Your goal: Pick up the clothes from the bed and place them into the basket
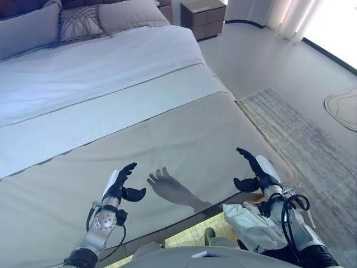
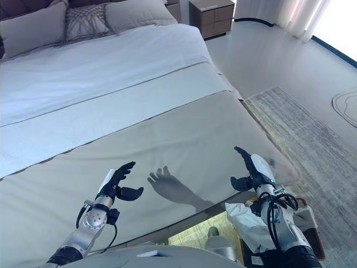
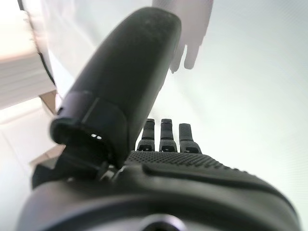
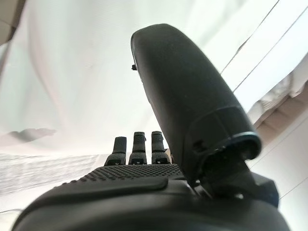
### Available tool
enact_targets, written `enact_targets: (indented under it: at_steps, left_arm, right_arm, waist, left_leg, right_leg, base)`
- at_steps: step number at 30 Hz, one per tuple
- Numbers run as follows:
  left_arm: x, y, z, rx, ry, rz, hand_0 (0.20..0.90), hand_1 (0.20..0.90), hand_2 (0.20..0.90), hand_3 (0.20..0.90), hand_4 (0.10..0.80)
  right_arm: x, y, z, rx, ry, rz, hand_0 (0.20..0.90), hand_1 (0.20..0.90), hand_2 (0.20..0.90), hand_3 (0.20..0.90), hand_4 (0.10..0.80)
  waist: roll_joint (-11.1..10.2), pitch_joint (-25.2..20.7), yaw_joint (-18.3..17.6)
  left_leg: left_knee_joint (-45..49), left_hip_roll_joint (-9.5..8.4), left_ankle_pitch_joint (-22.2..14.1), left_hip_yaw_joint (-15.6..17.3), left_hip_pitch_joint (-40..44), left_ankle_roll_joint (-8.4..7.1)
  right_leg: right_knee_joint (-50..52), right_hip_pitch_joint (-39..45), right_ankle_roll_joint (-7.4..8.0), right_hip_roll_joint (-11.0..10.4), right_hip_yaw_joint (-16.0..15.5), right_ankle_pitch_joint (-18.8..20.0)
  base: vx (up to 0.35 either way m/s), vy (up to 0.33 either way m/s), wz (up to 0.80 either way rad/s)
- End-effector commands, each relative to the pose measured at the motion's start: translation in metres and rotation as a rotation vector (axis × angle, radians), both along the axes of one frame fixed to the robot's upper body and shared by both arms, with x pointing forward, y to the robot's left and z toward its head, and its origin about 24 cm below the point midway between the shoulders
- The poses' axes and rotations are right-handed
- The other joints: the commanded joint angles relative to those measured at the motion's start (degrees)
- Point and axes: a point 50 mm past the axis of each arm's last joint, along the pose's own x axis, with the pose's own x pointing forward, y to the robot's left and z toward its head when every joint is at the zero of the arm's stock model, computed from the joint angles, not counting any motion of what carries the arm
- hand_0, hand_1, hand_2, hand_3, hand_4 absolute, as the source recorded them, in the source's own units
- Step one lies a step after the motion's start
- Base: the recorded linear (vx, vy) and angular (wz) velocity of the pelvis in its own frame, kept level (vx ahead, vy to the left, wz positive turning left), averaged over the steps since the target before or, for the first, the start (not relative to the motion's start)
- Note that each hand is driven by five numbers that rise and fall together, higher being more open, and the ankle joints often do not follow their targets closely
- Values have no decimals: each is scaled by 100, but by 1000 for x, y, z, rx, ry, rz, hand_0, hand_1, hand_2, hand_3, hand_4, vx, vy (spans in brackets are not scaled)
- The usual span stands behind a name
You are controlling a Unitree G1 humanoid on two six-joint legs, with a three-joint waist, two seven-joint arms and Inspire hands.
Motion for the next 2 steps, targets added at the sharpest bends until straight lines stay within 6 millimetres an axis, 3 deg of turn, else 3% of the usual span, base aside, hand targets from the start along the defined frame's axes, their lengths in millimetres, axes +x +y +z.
enact_targets:
  at_steps: [1, 2]
  left_arm:
    - [27, 11, 31, -45, -164, -20, 900, 900, 900, 900, 800]
    - [26, 11, 30, -48, -157, -22, 900, 900, 900, 900, 800]
  right_arm:
    - [18, 10, 37, 10, -175, 95, 900, 900, 900, 900, 800]
    - [18, 11, 37, 11, -174, 100, 900, 900, 900, 900, 800]
  waist:
    - [-175, -304, 137]
    - [-177, -310, 155]
  left_leg:
    - [395, -7, -832, -150, 184, -48]
    - [399, -9, -830, -165, 180, -47]
  right_leg:
    - [578, -382, 24, -84, -260, -295]
    - [582, -373, 21, -82, -277, -303]
  base:
    - [10, -10, 21]
    - [8, -8, 18]
